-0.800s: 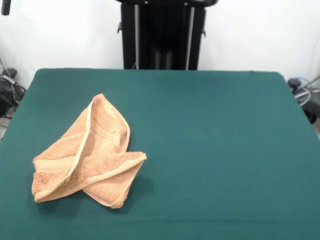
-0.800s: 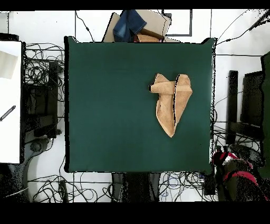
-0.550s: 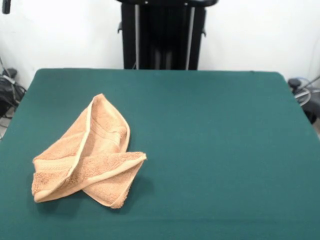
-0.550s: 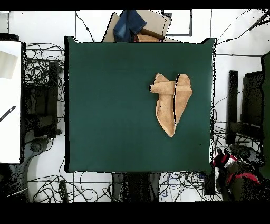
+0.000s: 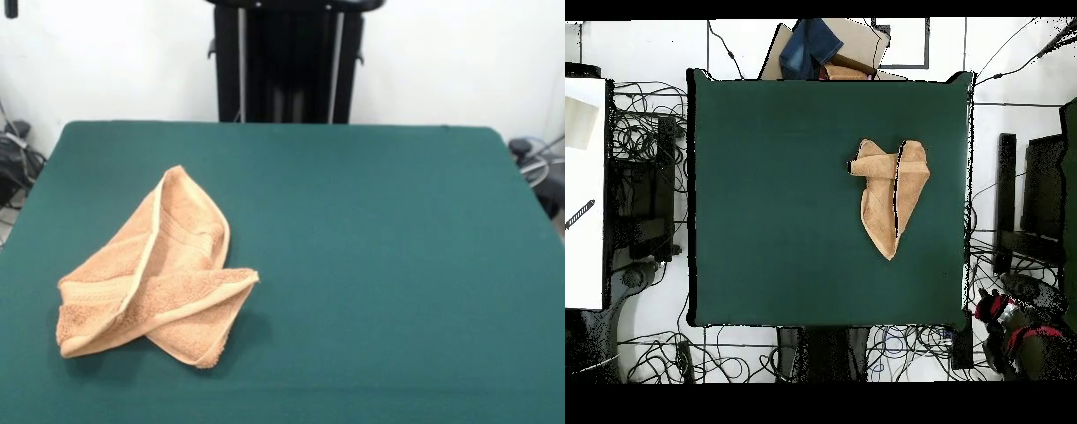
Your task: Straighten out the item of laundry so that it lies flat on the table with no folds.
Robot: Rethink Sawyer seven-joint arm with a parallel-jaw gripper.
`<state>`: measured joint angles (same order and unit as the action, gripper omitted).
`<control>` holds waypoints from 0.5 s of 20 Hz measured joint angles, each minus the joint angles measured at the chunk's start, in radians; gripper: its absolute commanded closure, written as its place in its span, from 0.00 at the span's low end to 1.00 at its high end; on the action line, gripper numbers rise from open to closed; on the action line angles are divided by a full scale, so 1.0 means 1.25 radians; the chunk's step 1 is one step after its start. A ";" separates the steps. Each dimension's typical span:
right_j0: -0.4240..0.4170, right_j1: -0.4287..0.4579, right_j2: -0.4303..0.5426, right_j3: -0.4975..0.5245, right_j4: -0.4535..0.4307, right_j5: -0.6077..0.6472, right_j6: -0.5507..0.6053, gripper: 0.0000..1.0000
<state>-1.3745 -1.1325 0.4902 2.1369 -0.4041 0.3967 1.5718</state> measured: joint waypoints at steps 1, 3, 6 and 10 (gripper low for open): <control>0.003 0.001 0.001 -0.001 -0.005 0.000 0.000 0.00; 0.008 0.003 0.001 -0.004 -0.017 0.000 0.000 0.00; 0.023 0.013 0.001 -0.012 -0.048 0.000 0.000 0.00; 0.055 0.039 -0.001 -0.025 -0.097 0.000 0.000 0.00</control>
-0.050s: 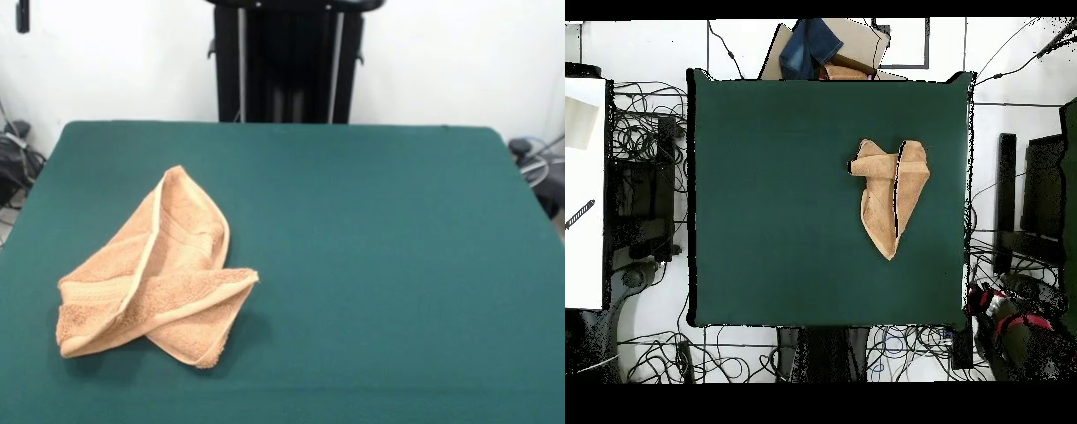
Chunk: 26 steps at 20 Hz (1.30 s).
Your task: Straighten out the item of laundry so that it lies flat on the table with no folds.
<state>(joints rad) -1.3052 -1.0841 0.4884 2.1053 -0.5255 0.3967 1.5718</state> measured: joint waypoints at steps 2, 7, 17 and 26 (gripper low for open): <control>0.017 0.014 -0.001 -0.003 -0.021 0.000 0.000 0.00; 0.045 0.028 -0.003 -0.003 -0.044 0.000 0.000 0.00; 0.090 0.040 -0.010 -0.003 -0.052 0.000 0.000 0.00; 0.131 0.041 -0.033 -0.003 -0.052 0.000 0.000 0.00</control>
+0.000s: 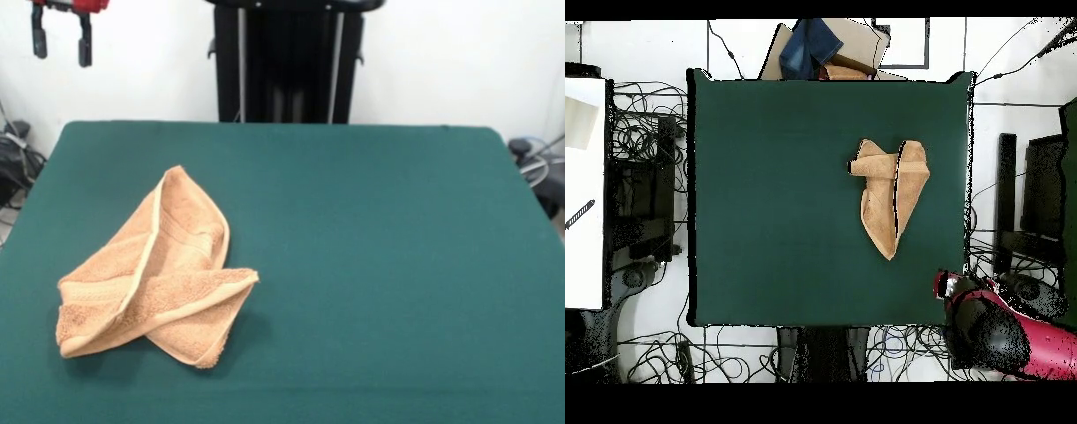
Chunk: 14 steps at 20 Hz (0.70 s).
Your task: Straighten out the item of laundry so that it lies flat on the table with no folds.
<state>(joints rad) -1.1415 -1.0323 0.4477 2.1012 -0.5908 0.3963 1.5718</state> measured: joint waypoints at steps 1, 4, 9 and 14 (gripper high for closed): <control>0.008 0.002 -0.007 0.000 0.000 0.000 0.000 0.00; 0.038 0.015 -0.031 -0.001 0.000 -0.001 0.000 0.00; 0.081 0.041 -0.062 -0.008 0.000 -0.010 0.000 0.00; 0.148 0.077 -0.109 -0.024 0.000 -0.041 0.001 0.00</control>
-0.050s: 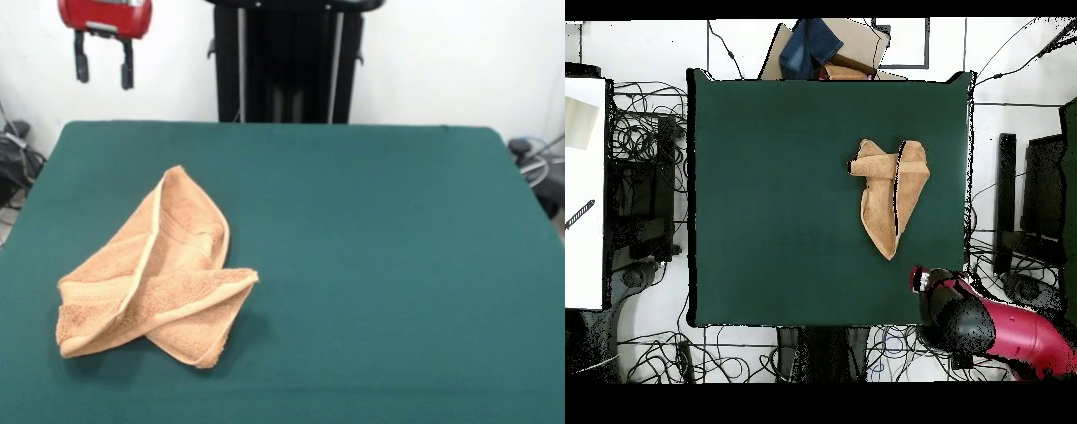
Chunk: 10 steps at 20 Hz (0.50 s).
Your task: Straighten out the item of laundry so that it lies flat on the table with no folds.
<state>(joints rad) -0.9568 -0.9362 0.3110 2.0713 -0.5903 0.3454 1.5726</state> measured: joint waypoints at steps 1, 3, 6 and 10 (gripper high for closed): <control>0.017 0.009 -0.013 -0.003 0.000 -0.015 0.000 0.00; 0.039 0.020 -0.032 -0.003 0.002 -0.051 0.000 0.00; 0.057 0.029 -0.051 -0.003 0.006 -0.085 0.000 0.00; 0.074 0.031 -0.075 -0.003 0.027 -0.106 0.000 0.00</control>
<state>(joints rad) -0.8644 -0.8973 0.2177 2.0670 -0.5568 0.2130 1.5729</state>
